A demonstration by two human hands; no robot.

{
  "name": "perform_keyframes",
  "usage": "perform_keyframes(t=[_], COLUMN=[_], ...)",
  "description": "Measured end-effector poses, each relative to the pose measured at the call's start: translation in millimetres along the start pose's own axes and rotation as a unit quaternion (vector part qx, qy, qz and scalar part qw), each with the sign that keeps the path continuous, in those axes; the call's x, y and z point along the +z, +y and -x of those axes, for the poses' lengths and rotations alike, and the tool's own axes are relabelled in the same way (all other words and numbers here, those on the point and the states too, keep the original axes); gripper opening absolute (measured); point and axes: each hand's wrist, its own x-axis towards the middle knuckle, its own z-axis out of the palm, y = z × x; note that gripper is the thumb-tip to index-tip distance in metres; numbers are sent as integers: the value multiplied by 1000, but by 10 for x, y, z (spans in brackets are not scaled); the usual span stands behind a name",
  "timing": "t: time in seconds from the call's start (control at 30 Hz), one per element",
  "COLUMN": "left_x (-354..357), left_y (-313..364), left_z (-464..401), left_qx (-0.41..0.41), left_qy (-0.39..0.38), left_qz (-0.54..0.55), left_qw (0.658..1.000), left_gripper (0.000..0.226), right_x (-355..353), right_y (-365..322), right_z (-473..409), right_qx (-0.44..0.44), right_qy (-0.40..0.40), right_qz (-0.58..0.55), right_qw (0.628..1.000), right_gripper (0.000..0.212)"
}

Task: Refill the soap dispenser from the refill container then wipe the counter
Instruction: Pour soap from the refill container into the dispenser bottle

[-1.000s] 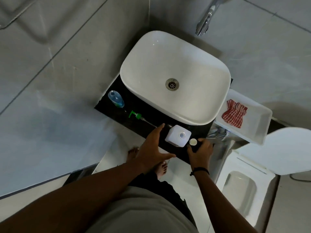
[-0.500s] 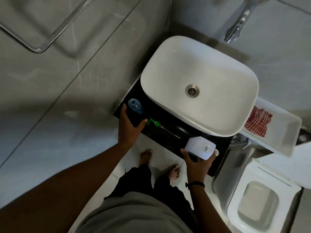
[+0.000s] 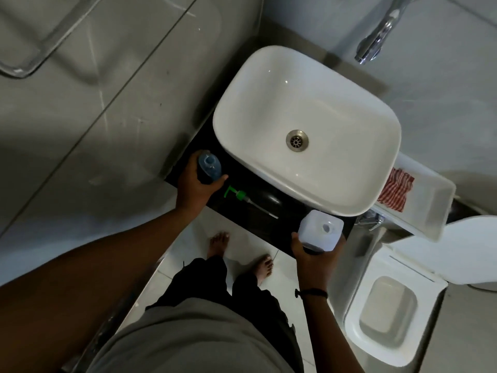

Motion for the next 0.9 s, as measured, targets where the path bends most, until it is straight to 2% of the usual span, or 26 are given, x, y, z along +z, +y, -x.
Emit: perform_keyframes(t=[0.23, 0.33, 0.53, 0.9], left_x=[-164, -211, -248, -383], left_y=[538, 777, 1126, 1424], left_z=[341, 512, 718, 830], left_qx=[58, 73, 99, 87], left_qy=[-70, -101, -119, -107], left_qz=[37, 38, 57, 73], left_qw=[995, 992, 986, 988], left_gripper=[73, 74, 75, 83], right_x=[-309, -396, -478, -553], right_y=[-638, -1022, -1701, -2578], right_z=[-287, -381, -664, -913], right_qx=[-152, -229, -324, -470], right_qy=[-90, -121, -195, -181], right_qz=[73, 113, 170, 335], right_qw=[982, 959, 910, 797], right_gripper=[95, 95, 95, 95])
